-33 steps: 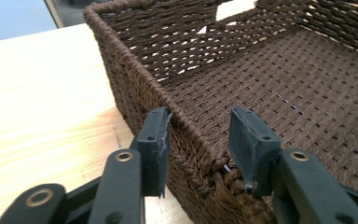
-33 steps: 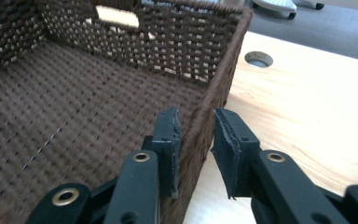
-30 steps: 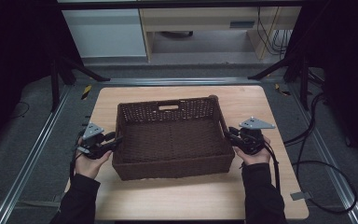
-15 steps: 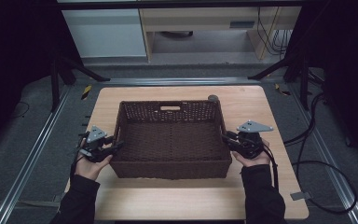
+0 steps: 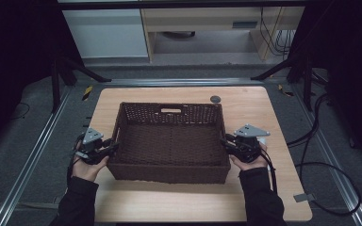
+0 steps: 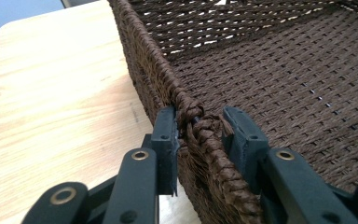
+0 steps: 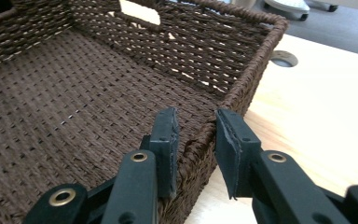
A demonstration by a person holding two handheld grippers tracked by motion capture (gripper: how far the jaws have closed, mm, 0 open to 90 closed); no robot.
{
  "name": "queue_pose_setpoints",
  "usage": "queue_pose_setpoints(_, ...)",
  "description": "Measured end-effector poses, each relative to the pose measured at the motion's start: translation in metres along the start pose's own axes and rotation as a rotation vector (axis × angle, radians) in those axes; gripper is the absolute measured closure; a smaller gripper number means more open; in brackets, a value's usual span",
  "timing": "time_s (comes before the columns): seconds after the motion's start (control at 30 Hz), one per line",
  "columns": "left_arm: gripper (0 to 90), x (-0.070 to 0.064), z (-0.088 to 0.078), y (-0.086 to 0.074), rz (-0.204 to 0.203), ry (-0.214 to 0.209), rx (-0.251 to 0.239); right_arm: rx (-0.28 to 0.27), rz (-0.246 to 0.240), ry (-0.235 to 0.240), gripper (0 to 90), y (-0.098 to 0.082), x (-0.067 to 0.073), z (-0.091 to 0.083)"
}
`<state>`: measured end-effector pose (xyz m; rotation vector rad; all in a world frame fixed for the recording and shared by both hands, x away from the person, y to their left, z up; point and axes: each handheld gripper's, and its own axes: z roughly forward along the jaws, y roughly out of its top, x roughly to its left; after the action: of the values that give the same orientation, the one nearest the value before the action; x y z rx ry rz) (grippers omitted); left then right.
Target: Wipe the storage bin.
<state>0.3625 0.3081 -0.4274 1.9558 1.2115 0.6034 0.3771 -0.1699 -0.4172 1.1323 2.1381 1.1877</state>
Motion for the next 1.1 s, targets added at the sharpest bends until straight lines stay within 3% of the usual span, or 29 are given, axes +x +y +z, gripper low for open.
queue_pose_setpoints(0.23,64.8,0.001,0.0,-0.002,0.007,-0.007,0.003,-0.063,0.028,0.0,55.9,0.006,-0.005,-0.01)
queue_pose_setpoints(0.37,63.8,0.002,0.001,-0.003,-0.003,-0.02,-0.001,-0.102,0.06,-0.046,49.3,0.004,-0.02,-0.023)
queue_pose_setpoints(0.53,64.0,0.002,0.001,-0.003,0.0,-0.016,-0.002,-0.113,0.088,-0.108,43.6,-0.007,-0.041,-0.033)
queue_pose_setpoints(0.9,63.8,0.003,0.001,-0.004,-0.007,-0.022,-0.009,-0.023,0.089,-0.206,38.4,-0.042,-0.062,-0.037)
queue_pose_setpoints(1.1,63.8,0.002,0.001,-0.004,-0.006,-0.021,-0.011,0.043,0.112,-0.252,40.7,-0.069,-0.074,-0.039)
